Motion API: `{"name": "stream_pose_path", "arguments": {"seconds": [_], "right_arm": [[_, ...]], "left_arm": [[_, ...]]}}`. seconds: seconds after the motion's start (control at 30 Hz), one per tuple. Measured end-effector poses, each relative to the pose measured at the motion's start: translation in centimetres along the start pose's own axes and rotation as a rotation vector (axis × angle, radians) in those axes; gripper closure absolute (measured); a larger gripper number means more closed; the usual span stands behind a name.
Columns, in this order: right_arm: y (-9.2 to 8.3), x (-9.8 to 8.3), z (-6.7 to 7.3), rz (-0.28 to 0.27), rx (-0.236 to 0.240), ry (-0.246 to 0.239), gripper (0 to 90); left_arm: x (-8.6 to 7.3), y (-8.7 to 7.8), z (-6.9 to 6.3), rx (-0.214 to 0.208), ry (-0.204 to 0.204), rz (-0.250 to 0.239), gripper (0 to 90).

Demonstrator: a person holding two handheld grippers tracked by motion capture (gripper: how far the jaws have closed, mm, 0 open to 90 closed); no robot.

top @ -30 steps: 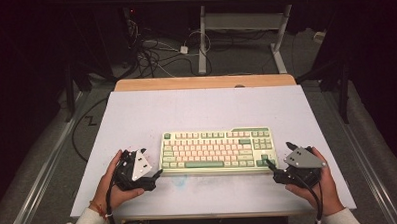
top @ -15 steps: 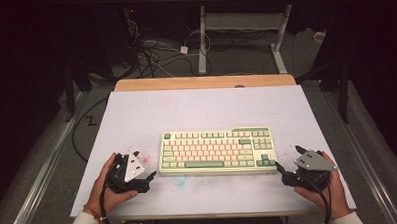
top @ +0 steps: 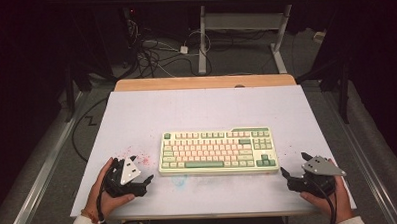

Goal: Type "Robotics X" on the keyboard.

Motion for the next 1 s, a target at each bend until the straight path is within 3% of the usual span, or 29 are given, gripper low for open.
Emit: {"name": "stream_pose_path", "arguments": {"seconds": [0.5,1.0], "right_arm": [[-0.3,0.8,1.0,-0.029,0.005,-0.025,17.3],[-0.4,0.8,1.1,-0.031,0.008,-0.030,17.1]], "left_arm": [[-0.2,-0.4,-0.2,0.009,0.008,-0.007,15.2],[0.0,0.0,-0.2,0.003,0.011,0.000,15.2]]}}
Point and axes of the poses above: each handheld gripper's, and its own axes: y roughly forward along the jaws, x roughly out of its top, z roughly to its left, the point moved 7 cm from there along y, roughly forward along the jaws, and after that the axes turned 11 degrees about y, right-handed, at the moved point
